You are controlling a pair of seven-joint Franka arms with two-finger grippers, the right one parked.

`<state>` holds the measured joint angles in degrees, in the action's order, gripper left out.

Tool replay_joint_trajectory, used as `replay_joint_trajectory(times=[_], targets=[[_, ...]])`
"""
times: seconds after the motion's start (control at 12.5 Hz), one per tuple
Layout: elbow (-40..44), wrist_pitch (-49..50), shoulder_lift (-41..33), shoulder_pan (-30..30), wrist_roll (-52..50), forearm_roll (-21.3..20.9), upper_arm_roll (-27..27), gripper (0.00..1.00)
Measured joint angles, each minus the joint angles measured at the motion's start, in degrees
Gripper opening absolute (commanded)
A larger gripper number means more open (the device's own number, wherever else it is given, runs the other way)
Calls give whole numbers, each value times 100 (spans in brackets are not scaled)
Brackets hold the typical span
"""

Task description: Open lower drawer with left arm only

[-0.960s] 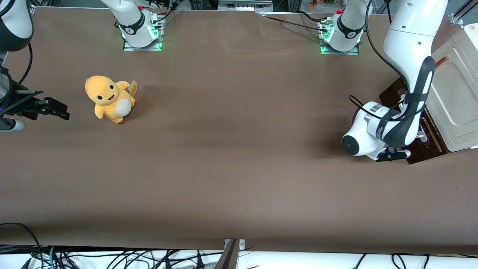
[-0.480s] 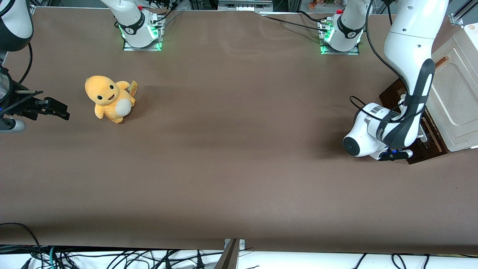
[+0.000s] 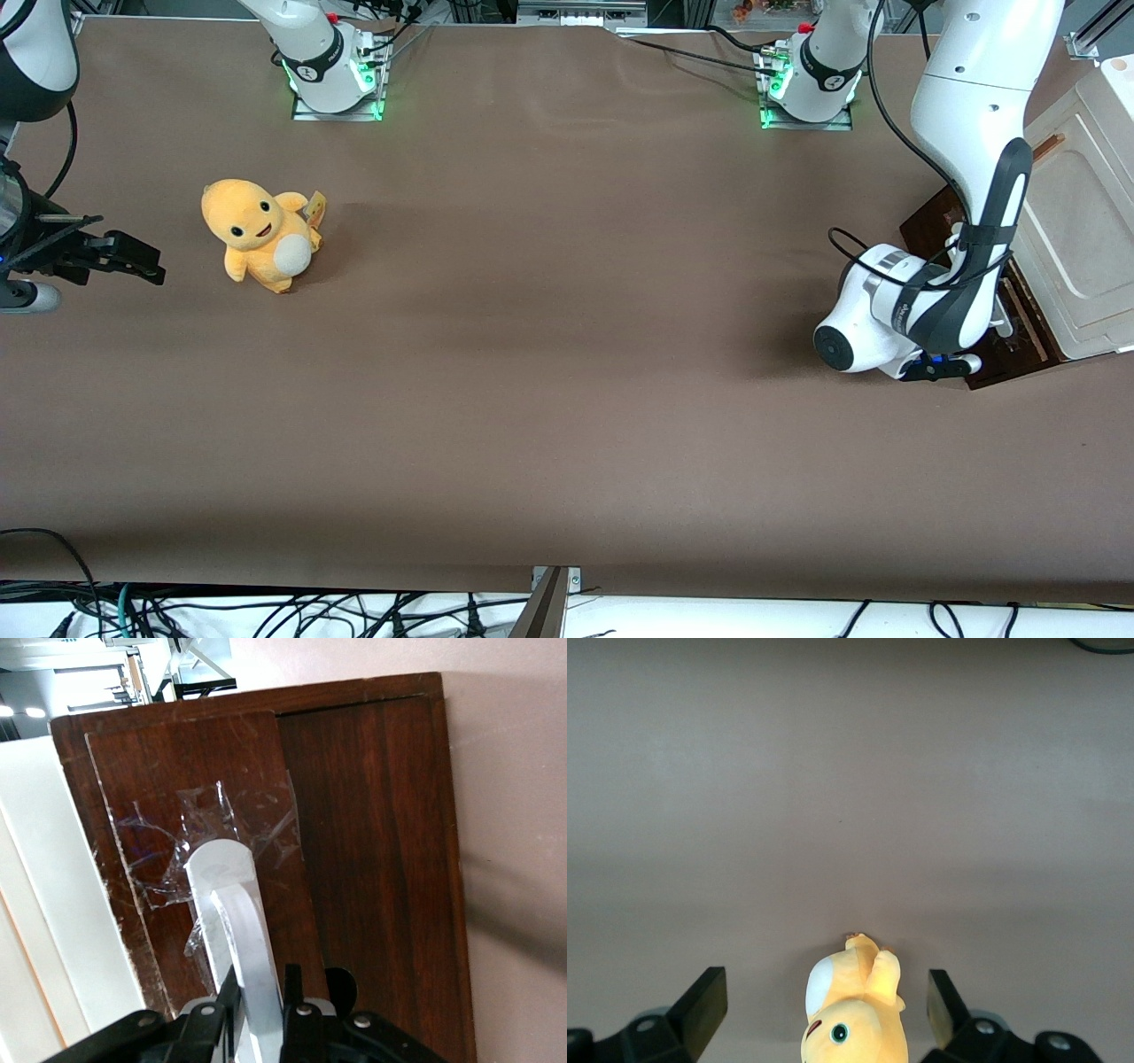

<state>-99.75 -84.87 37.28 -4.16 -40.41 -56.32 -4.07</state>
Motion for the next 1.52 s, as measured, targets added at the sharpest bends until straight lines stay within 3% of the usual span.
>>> replay_joint_trajectory(times=[0.88, 0.96, 1.04, 1.12, 1.52], targets=[[480, 32, -2, -184, 64, 697, -397, 16], [484, 32, -2, -186, 64, 698, -409, 31], [490, 32, -1, -185, 66, 702, -416, 85], [500, 27, -1, -186, 122, 744, -433, 100], [637, -2, -16, -188, 186, 764, -509, 100]])
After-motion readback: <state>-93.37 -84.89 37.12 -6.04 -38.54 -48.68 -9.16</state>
